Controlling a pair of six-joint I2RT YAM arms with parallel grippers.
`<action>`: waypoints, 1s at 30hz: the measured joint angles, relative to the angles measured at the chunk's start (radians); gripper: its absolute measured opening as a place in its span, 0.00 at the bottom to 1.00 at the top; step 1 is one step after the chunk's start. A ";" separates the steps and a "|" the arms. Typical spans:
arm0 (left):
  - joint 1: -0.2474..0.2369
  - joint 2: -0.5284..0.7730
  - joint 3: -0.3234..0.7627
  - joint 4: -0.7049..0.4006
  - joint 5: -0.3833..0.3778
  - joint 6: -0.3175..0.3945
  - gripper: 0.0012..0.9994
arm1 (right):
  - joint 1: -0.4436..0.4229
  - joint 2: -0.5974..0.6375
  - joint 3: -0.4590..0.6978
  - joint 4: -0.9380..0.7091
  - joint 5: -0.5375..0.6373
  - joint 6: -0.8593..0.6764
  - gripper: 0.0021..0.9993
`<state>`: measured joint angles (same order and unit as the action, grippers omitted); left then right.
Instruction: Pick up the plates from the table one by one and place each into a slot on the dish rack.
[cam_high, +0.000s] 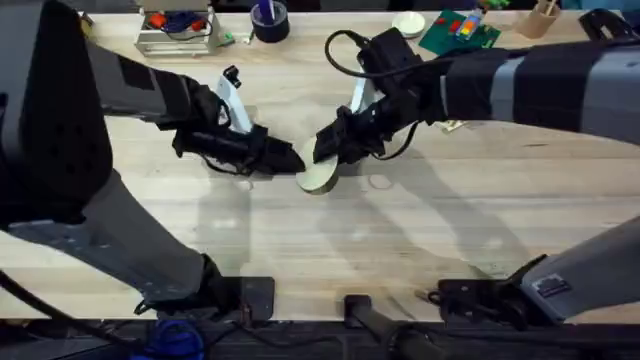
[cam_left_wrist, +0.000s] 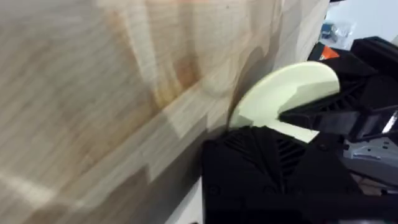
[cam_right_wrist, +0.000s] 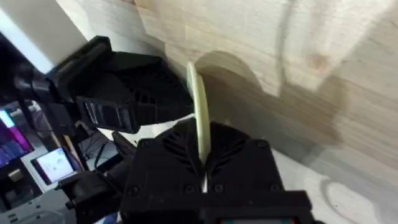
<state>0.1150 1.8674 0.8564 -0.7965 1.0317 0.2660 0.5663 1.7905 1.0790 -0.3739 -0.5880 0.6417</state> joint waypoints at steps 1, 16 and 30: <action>0.000 0.003 0.007 -0.020 -0.005 0.010 0.04 | 0.000 0.000 0.000 -0.002 -0.002 -0.007 0.03; -0.006 -0.104 0.168 -0.286 -0.152 0.156 0.04 | -0.048 -0.129 0.021 -0.360 0.129 -0.182 0.03; -0.006 -0.633 0.172 -0.365 -0.349 0.024 0.04 | -0.051 -0.373 0.225 -0.758 0.490 -0.359 0.03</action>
<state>0.1089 1.2348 1.0282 -1.1619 0.6831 0.2899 0.5148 1.4174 1.3038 -1.1319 -0.0976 0.2832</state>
